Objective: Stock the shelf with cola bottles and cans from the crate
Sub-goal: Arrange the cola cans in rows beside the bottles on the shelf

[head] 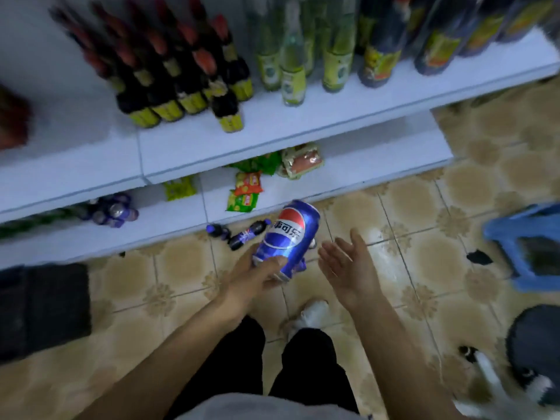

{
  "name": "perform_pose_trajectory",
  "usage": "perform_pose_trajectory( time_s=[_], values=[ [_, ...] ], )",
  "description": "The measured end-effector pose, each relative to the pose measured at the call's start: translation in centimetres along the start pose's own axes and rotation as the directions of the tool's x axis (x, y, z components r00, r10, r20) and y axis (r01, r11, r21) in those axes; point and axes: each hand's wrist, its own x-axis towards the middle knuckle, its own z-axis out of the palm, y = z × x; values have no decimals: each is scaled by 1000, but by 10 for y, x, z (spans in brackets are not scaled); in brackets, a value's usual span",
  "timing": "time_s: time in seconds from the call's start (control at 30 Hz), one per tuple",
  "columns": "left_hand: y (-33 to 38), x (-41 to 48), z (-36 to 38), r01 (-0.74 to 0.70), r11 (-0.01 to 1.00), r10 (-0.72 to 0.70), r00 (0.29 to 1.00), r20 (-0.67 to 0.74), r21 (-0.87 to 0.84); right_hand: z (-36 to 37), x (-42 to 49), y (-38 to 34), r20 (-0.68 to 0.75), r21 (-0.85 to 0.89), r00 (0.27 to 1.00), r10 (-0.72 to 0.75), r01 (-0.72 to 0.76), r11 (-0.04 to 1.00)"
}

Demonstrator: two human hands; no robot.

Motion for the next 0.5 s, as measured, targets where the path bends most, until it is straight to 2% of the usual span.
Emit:
perform_pose_trajectory(
  time_s=[0.07, 0.13, 0.2, 0.3, 0.37, 0.43, 0.5],
  values=[
    [8, -34, -18, 6, 967, -12, 1000, -21, -254, 41, -22, 20, 97, -142, 995, -13, 27, 990],
    [13, -63, -46, -6, 866, 17, 1000, 18, -499, 81, -46, 46, 233, -287, 972, -9, 78, 955],
    [16, -90, -80, -40, 748, 101, 993, 54, -662, 120, -72, 74, 380, -417, 924, 28, 144, 898],
    [16, -127, -140, -103, 629, 217, 975, 47, -771, 179, -115, 123, 569, -554, 813, 126, 266, 789],
    [17, -150, -184, -155, 575, 282, 959, 16, -803, 218, -140, 162, 666, -584, 727, 169, 367, 724],
    [17, -171, -235, -193, 536, 327, 945, -9, -822, 258, -165, 201, 705, -582, 694, 144, 451, 677],
    [21, -191, -285, -262, 541, 365, 929, -58, -799, 293, -184, 240, 736, -550, 665, 122, 484, 681]
  ],
)
